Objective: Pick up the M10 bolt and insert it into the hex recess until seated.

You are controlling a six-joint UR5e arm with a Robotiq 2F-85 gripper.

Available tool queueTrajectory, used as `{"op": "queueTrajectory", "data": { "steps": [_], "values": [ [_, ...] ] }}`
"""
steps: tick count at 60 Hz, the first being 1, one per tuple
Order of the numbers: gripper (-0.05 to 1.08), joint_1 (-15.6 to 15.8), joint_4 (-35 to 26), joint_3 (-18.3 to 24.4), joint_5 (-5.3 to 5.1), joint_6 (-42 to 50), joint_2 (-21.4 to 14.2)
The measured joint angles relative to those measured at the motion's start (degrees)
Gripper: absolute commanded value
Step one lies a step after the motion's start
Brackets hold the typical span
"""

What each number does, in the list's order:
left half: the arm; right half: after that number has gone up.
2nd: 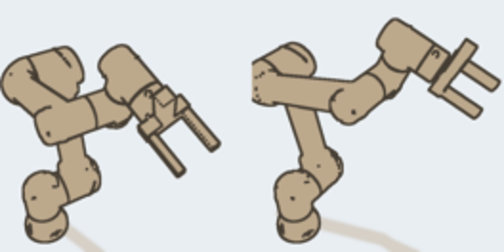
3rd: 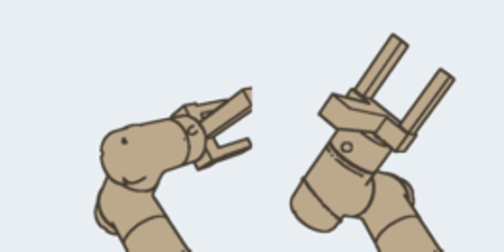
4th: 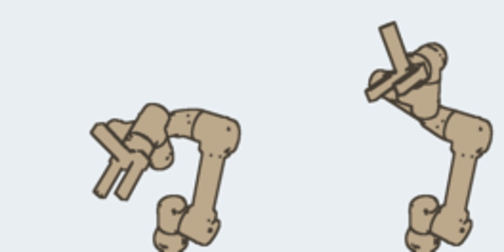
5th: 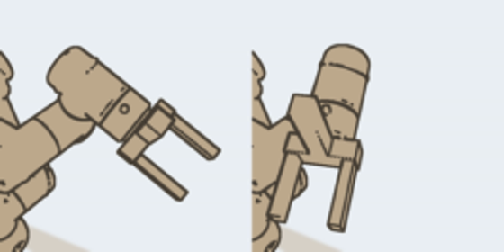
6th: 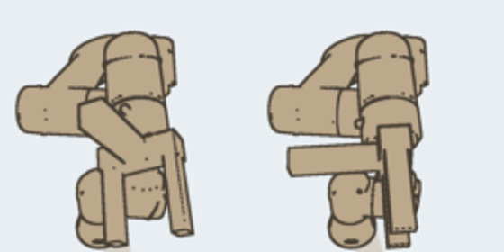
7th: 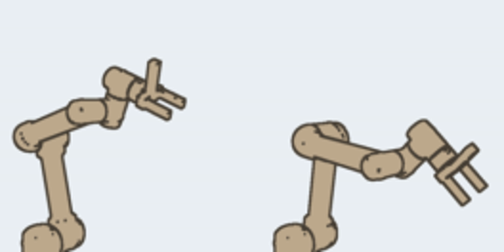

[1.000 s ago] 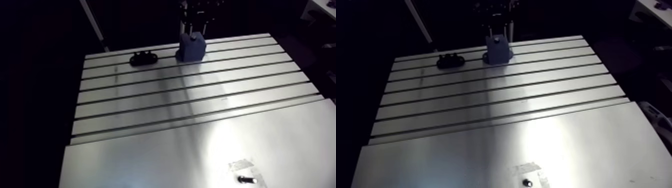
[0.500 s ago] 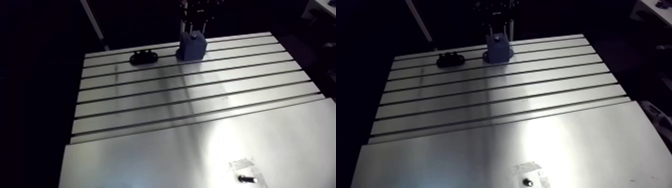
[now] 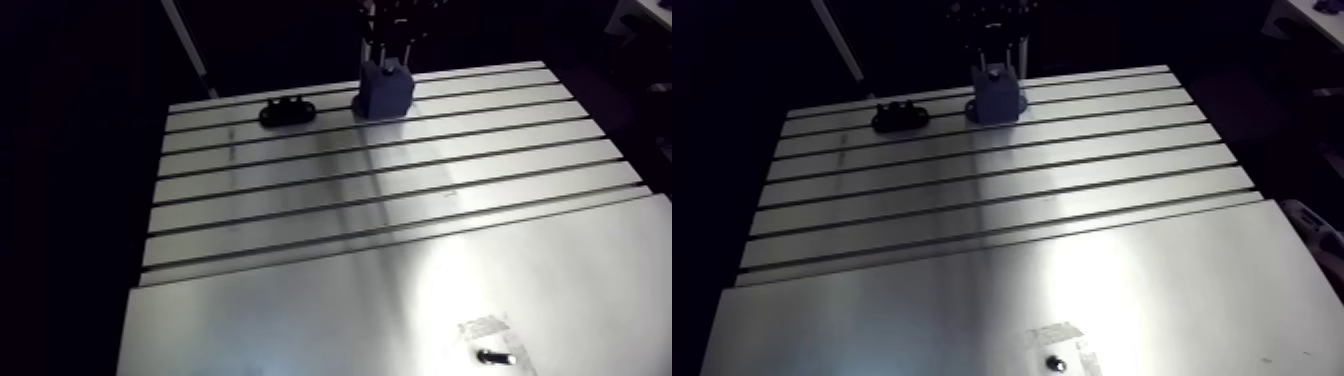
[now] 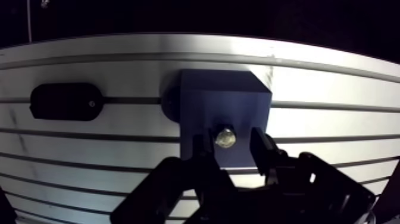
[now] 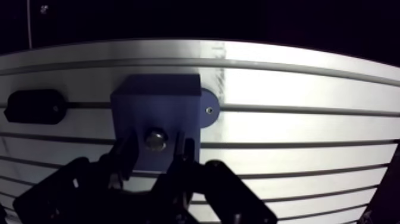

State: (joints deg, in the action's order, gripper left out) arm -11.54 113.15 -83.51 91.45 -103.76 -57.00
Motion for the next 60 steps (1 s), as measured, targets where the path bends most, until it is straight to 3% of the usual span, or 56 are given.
{"op": "queueTrajectory", "data": {
  "steps": [60],
  "values": [
    [0.56, 0.11, 0.03, -0.12, -0.35, -0.05, 0.01]
  ]
}}
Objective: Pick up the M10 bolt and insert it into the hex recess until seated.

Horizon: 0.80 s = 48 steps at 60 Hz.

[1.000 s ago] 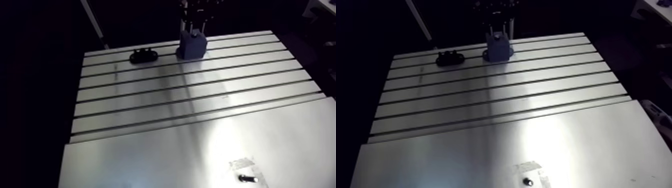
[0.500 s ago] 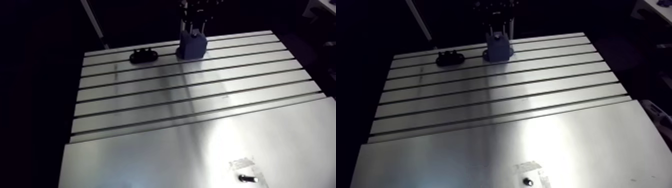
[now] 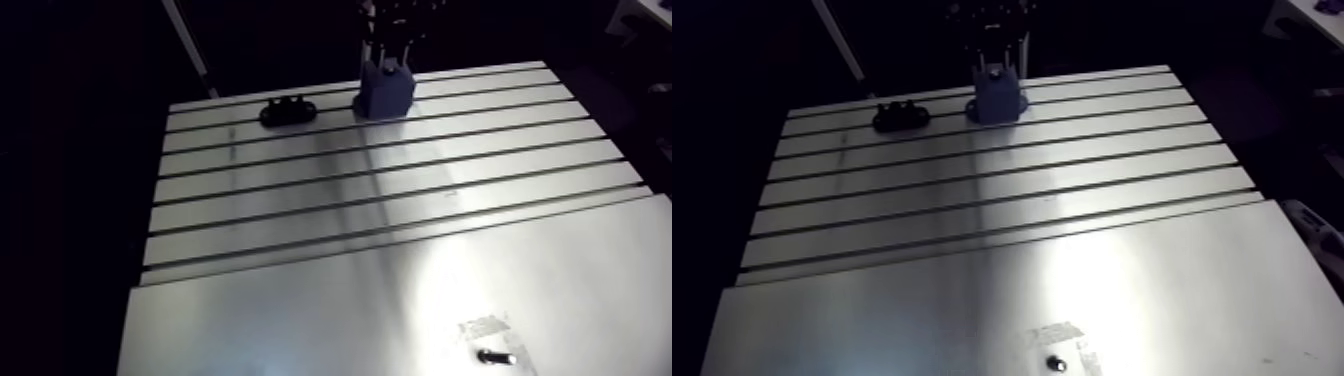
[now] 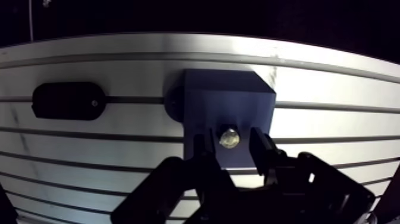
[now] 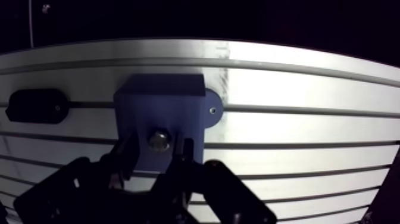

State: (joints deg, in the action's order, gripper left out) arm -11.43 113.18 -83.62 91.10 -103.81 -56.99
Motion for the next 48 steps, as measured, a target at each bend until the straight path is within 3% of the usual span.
{"op": "queueTrajectory", "data": {
  "steps": [48],
  "values": [
    [0.59, 0.01, 0.07, 0.0, 0.0, -0.33, 0.03]
  ]
}}
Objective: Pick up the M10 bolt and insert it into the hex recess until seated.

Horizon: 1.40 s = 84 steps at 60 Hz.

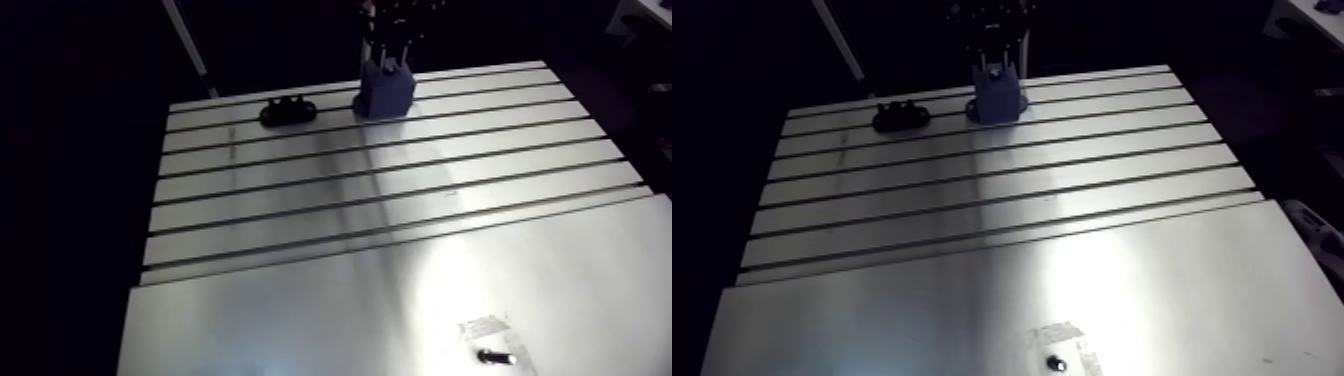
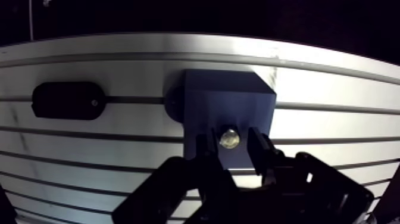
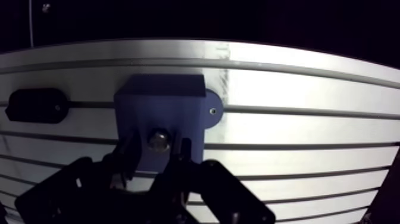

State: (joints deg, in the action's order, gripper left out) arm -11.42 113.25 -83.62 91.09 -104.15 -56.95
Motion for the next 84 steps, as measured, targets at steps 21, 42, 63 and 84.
{"op": "queueTrajectory", "data": {
  "steps": [21, 42, 63, 84],
  "values": [
    [0.59, 0.05, 0.07, -0.14, 0.01, -0.11, 0.05],
    [0.61, -0.05, 0.09, -0.26, 0.08, -0.51, 0.05],
    [0.62, -0.04, 0.09, -0.4, 0.13, -0.71, 0.11],
    [0.65, -0.02, 0.09, -0.41, 0.13, -0.76, 0.14]
  ]
}}
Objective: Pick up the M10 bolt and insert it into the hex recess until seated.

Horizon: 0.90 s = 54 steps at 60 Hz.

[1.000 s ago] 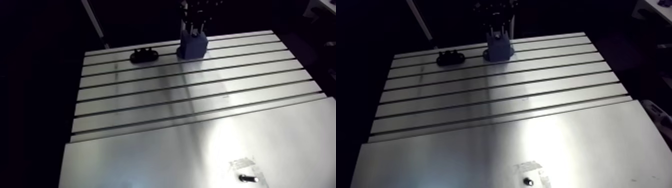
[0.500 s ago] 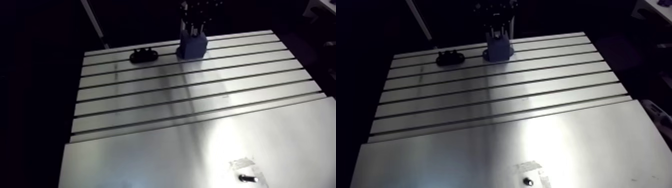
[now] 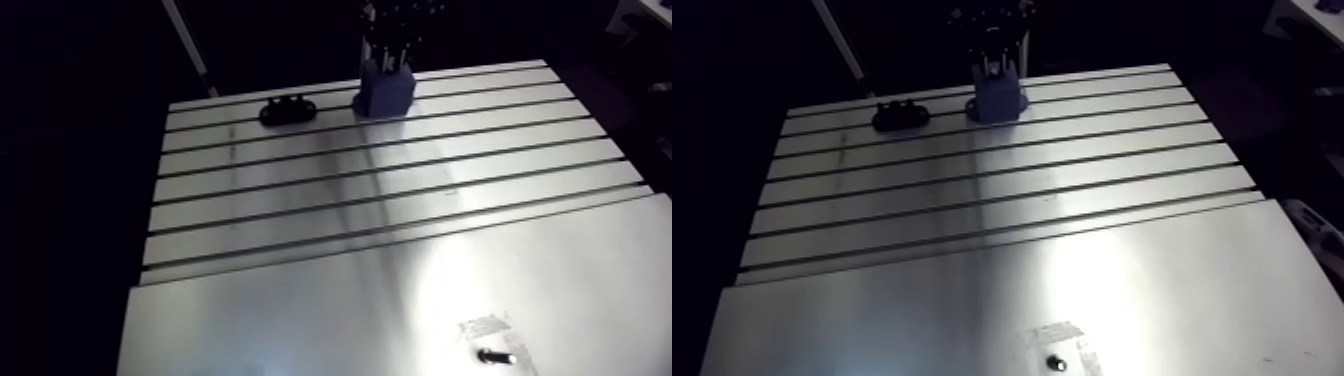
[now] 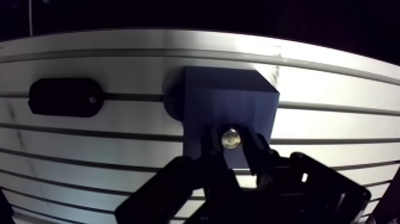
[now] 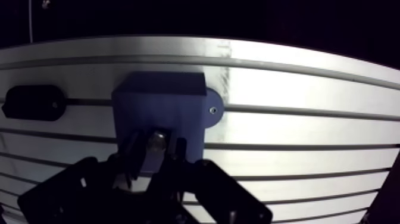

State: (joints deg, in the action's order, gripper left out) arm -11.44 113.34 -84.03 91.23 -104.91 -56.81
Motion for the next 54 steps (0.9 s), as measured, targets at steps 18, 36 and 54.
{"op": "queueTrajectory", "data": {
  "steps": [18, 36, 54],
  "values": [
    [0.67, 0.01, 0.0, 0.02, -0.03, -0.06, 0.0],
    [0.67, 0.01, -0.01, 0.05, 0.0, -0.09, 0.01],
    [0.68, 0.01, -0.07, 0.11, -0.01, -0.32, 0.2]
  ]
}}
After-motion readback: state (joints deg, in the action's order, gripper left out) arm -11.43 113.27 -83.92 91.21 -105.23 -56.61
